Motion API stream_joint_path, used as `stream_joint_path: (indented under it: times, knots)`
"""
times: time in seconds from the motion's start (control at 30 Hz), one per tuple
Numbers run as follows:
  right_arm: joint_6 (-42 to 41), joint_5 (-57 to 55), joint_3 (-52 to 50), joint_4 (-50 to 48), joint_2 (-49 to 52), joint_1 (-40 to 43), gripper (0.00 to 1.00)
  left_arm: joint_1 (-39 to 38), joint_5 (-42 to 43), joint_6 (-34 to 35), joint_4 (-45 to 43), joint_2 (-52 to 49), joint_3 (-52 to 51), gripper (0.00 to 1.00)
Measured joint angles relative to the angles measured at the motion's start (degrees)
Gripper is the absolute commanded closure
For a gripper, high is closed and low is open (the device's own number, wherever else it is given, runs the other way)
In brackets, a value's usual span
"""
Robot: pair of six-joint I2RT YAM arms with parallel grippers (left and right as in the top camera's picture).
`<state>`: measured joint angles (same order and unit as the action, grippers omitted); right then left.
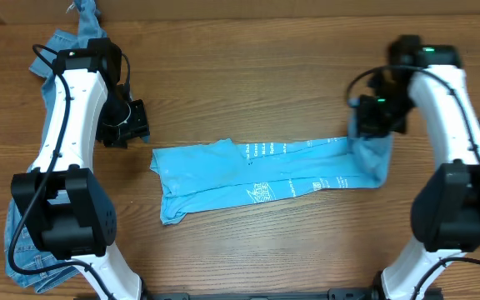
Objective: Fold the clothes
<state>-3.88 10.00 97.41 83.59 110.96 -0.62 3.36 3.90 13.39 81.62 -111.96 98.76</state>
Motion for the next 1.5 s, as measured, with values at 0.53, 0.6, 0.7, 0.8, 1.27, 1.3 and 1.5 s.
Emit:
stream_joint_path:
  times: [0.53, 0.6, 0.7, 0.8, 1.27, 1.3, 1.5]
  knots:
    - [-6.19, 0.02, 0.00, -2.19, 1.22, -26.53, 0.76, 0.00, 0.20, 0.00, 0.46, 0.00, 0.00, 0.51]
    - [-6.38, 0.09, 0.00, -2.14, 1.51, -26.67, 0.67, 0.00, 0.20, 0.02, 0.46, 0.00, 0.00, 0.51]
    - [-6.56, 0.22, 0.00, -2.10, 1.51, -27.04, 0.64, 0.00, 0.20, 0.02, 0.44, 0.00, 0.00, 0.51]
    - [-6.54, 0.26, 0.00, -2.12, 1.51, -27.17, 0.63, 0.00, 0.17, 0.02, 0.42, 0.00, 0.00, 0.51]
    - [-5.79, -3.69, -1.60, -0.68, 3.26, -26.86, 0.55, 0.00, 0.17, 0.00, 0.66, 0.00, 0.00, 0.49]
    - [-6.54, -4.39, -2.99, -1.09, 3.45, -26.60, 0.55, 0.00, 0.20, 0.00, 0.68, 0.00, 0.00, 0.49]
    - [-8.31, -6.36, -12.85, -7.02, 4.09, -24.22, 0.50, 0.00, 0.20, 0.00, 0.81, 0.00, 0.00, 0.48]
